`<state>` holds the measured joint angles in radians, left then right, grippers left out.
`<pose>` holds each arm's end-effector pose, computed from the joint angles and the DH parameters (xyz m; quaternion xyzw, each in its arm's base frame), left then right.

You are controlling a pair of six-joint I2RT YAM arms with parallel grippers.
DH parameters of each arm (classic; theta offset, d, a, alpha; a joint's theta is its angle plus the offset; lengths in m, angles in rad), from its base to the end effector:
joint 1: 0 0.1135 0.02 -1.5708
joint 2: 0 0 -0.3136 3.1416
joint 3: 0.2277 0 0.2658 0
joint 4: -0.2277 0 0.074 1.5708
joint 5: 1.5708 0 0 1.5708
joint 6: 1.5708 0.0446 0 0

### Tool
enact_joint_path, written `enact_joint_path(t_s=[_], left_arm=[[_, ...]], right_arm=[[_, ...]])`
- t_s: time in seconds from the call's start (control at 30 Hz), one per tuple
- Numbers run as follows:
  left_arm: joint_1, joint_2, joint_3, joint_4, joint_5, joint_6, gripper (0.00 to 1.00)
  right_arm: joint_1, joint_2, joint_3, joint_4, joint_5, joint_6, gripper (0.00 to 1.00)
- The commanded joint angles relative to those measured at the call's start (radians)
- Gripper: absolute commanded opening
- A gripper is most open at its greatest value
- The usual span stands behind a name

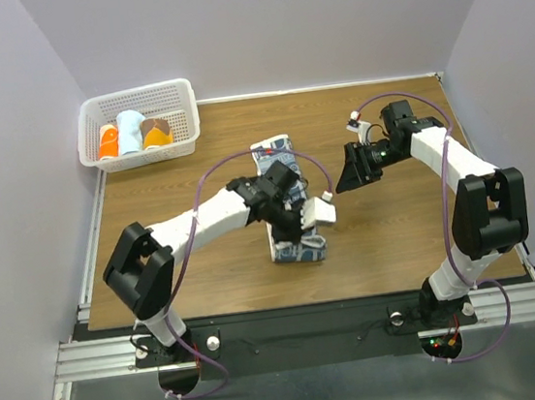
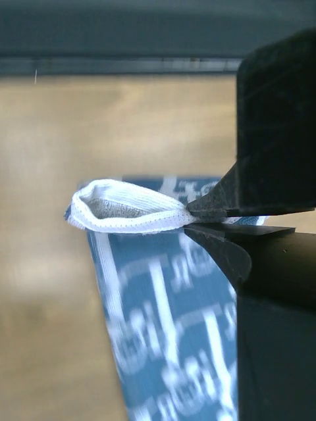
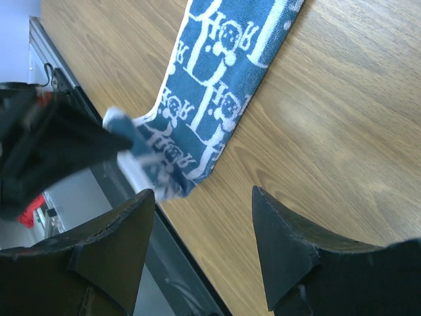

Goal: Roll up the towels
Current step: Fold the towel

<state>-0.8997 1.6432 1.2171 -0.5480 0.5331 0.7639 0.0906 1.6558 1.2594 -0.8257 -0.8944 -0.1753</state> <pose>0.2101 -0.3011 0.2809 0.7337 0.5638 -0.2704 0.2658 0.3389 0.0657 0.2856 -0.1921 0.8702 0.4189 0.1743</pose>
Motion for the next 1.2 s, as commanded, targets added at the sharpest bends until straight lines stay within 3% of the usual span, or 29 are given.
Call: enact_joint_path(t_s=[0.0, 0.33, 1.17], left_arm=[[0.076, 0.069, 0.111, -0.066, 0.002, 0.061, 0.0], [0.208, 0.22, 0.243, 0.013, -0.067, 0.101, 0.0], [0.252, 0.314, 0.294, 0.054, -0.124, 0.14, 0.0]], right_arm=[[-0.011, -0.011, -0.015, 0.02, -0.015, -0.003, 0.66], [-0.011, -0.008, -0.025, 0.019, -0.018, -0.006, 0.66], [-0.009, 0.016, -0.046, 0.017, -0.037, -0.01, 0.66]])
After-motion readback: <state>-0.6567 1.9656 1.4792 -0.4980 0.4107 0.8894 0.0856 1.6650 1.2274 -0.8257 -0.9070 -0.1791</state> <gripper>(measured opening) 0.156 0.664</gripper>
